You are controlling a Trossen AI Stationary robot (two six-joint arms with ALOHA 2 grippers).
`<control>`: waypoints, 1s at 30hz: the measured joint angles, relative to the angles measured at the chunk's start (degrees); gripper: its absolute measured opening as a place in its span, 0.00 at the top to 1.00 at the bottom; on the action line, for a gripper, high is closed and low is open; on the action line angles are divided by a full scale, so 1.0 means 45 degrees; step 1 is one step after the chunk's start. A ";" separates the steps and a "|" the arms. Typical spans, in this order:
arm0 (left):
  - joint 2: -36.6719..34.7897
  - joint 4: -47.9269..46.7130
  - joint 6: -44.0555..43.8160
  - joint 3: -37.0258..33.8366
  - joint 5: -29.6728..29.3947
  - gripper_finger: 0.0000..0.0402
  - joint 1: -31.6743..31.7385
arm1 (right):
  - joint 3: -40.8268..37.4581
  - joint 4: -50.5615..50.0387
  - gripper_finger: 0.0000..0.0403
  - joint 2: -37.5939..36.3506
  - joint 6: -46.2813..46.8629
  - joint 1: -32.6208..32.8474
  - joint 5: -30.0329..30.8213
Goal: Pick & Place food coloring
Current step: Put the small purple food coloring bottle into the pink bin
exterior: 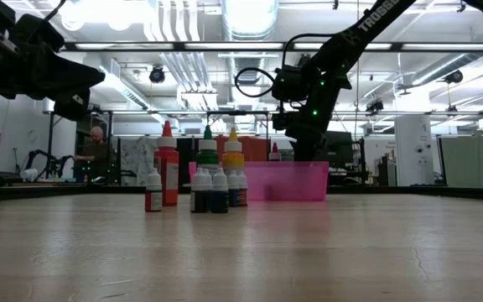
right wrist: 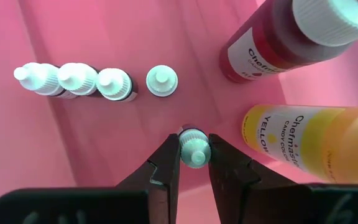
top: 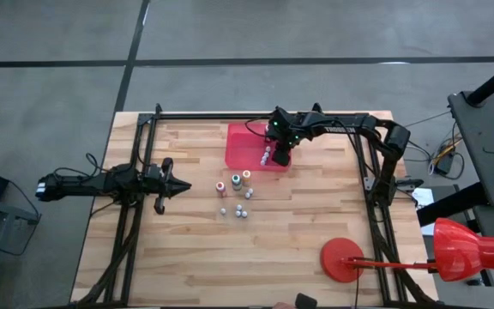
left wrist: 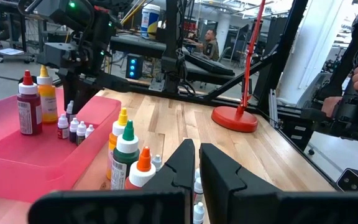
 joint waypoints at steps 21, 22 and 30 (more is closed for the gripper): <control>0.0000 0.0000 0.0000 -0.0005 0.0000 1.00 0.0002 | -0.0045 0.0047 0.72 0.0000 -0.0024 0.0000 0.0004; 0.0000 0.0000 0.0002 -0.0002 0.0003 1.00 -0.0003 | -0.0045 0.0045 0.72 0.0000 -0.0024 0.0000 0.0004; 0.0000 0.0000 0.0002 -0.0001 0.0002 1.00 -0.0002 | -0.0045 0.0011 0.73 -0.0015 0.0010 0.0000 -0.0001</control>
